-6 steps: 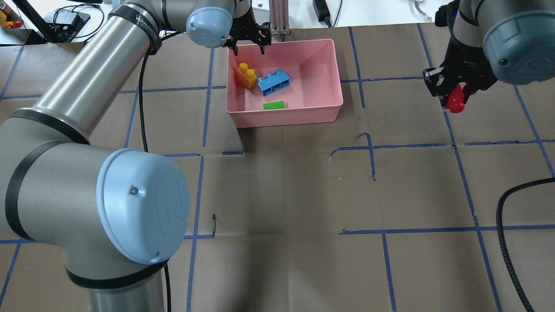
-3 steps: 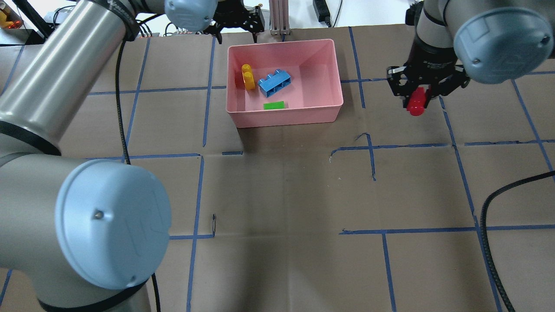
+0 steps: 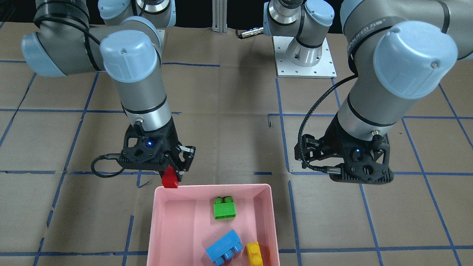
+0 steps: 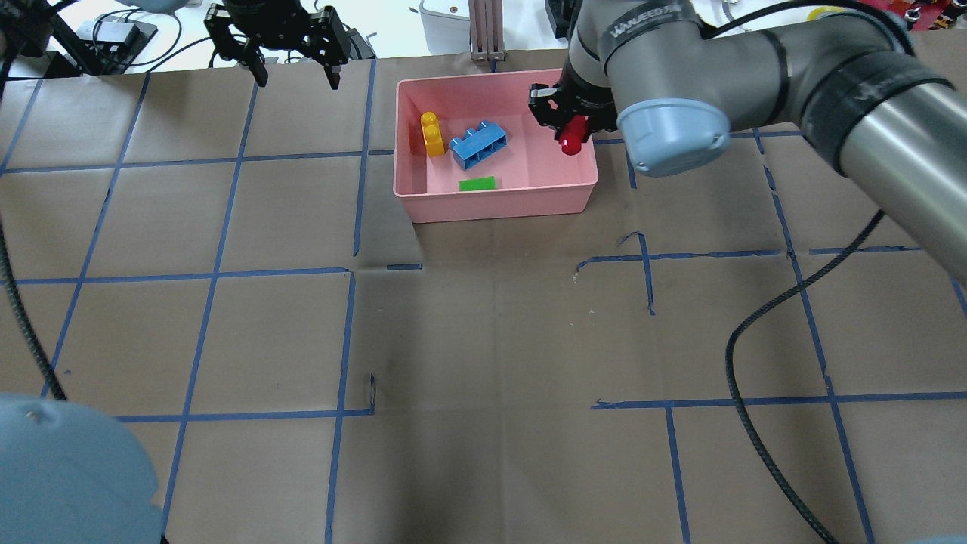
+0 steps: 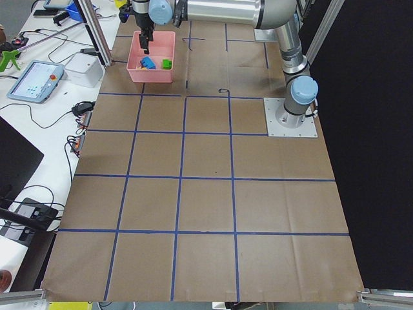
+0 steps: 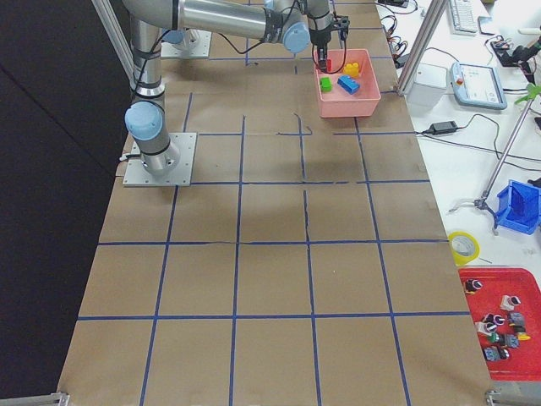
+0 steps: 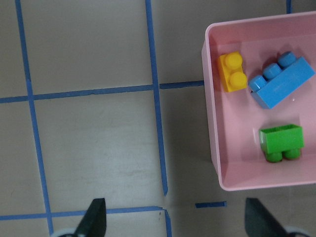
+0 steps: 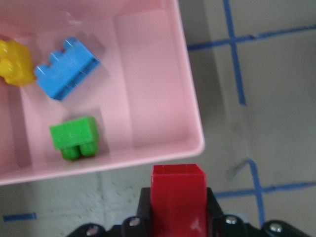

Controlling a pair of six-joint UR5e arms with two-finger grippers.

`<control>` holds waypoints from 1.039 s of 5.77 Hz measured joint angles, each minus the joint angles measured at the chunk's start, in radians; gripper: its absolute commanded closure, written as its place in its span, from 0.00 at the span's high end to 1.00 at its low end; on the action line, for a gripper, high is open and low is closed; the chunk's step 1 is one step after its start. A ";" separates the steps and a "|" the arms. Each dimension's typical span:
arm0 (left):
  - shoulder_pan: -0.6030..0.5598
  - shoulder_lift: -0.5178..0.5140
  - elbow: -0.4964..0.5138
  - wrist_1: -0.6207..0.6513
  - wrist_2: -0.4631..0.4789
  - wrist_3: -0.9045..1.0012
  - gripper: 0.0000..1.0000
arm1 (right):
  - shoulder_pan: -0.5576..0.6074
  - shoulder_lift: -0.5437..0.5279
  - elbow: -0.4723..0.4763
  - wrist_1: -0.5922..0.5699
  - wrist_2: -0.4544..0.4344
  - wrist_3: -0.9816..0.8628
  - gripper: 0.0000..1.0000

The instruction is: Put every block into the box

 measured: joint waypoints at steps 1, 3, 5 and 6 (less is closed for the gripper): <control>0.006 0.100 -0.116 -0.004 -0.001 0.006 0.98 | 0.032 0.081 -0.055 -0.112 0.005 -0.001 0.99; 0.031 0.251 -0.276 0.005 -0.011 0.078 0.99 | 0.051 0.129 -0.087 -0.152 -0.002 -0.016 1.00; 0.043 0.295 -0.292 0.012 -0.024 0.140 1.00 | 0.052 0.127 -0.082 -0.147 -0.001 -0.030 1.00; 0.041 0.297 -0.282 0.012 -0.027 0.137 1.00 | 0.052 0.128 -0.081 -0.147 0.000 -0.034 1.00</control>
